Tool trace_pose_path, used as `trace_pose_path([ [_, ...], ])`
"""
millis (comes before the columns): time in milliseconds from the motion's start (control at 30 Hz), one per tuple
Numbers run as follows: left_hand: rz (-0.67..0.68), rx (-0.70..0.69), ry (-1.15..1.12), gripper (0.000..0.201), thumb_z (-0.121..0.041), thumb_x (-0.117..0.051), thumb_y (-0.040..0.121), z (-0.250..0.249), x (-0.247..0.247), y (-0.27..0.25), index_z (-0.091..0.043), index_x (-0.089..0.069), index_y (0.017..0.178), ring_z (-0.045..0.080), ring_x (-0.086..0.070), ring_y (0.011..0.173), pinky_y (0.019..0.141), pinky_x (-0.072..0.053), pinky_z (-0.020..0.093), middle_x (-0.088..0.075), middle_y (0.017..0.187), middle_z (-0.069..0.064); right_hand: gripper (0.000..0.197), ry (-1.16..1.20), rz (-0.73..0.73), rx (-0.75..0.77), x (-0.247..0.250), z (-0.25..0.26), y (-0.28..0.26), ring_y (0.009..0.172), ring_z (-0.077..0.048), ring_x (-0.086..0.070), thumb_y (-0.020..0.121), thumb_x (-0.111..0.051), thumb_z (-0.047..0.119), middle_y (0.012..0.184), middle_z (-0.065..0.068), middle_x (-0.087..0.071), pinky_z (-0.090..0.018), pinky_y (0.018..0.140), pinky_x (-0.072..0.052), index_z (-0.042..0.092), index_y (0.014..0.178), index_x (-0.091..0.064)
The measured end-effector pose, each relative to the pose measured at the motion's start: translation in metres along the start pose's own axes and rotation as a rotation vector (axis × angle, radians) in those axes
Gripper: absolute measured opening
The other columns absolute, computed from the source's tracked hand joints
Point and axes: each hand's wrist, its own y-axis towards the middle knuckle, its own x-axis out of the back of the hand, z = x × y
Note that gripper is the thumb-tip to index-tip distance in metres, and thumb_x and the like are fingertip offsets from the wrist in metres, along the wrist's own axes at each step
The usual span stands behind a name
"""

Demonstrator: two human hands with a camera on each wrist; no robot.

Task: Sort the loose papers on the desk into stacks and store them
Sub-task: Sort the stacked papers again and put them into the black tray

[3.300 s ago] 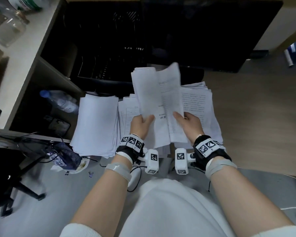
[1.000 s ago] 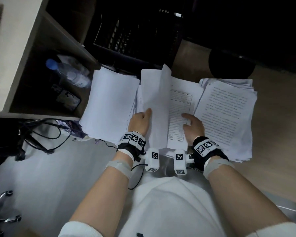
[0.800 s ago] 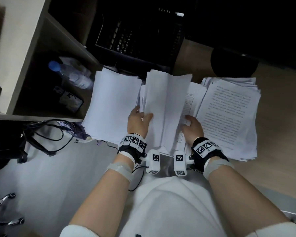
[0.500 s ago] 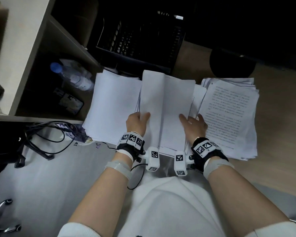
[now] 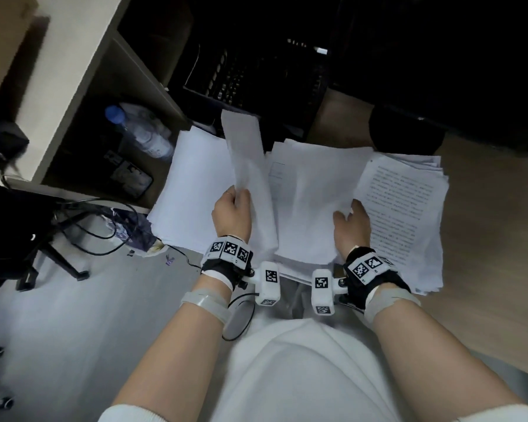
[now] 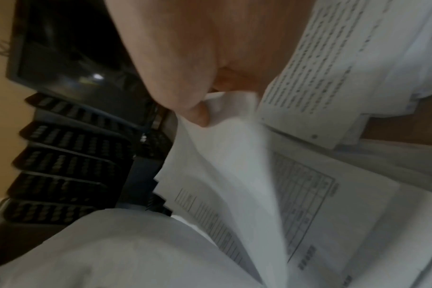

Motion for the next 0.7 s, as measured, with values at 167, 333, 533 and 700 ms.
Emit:
trace_pose_path([
  [167, 0.304, -0.041, -0.207, 0.028, -0.043, -0.066, 0.088, -0.018, 0.005, -0.028, -0.018, -0.077, 0.094, 0.010, -0.061, 0.075, 0.077, -0.050, 0.029, -0.071, 0.080, -0.006, 0.028, 0.111, 0.255, 0.149, -0.014, 0.038, -0.014, 0.112, -0.029, -0.063, 0.096, -0.052, 0.010, 0.119, -0.009, -0.067, -0.039, 0.098, -0.051, 0.006, 0.122, -0.059],
  [333, 0.467, -0.103, -0.175, 0.034, -0.037, -0.066, 0.093, -0.024, -0.009, -0.054, -0.022, -0.071, 0.123, 0.010, -0.066, 0.113, 0.106, -0.050, 0.040, -0.073, 0.119, -0.005, 0.023, 0.263, 0.434, 0.082, -0.007, 0.049, -0.029, 0.095, -0.024, -0.071, 0.101, -0.048, 0.023, 0.108, -0.009, -0.072, -0.029, 0.066, -0.057, 0.017, 0.120, -0.060],
  [533, 0.429, -0.065, -0.258, 0.031, -0.036, -0.052, 0.102, -0.019, 0.010, -0.055, -0.021, -0.071, 0.122, 0.005, -0.062, 0.118, 0.107, -0.048, 0.035, -0.071, 0.123, -0.006, 0.050, 0.476, 0.599, -0.011, -0.021, 0.058, -0.042, 0.109, -0.024, -0.069, 0.098, -0.050, 0.049, 0.117, -0.009, -0.072, -0.035, 0.089, -0.055, 0.013, 0.130, -0.062],
  [700, 0.353, -0.100, -0.189, 0.030, -0.030, -0.063, 0.097, 0.003, 0.045, -0.026, -0.024, -0.069, 0.125, 0.004, -0.064, 0.114, 0.107, -0.048, 0.033, -0.071, 0.121, -0.009, 0.033, 0.342, 0.527, 0.085, -0.073, 0.065, -0.048, 0.105, -0.023, -0.070, 0.092, -0.068, 0.029, 0.113, -0.004, -0.074, -0.044, 0.095, -0.054, 0.014, 0.122, -0.066],
])
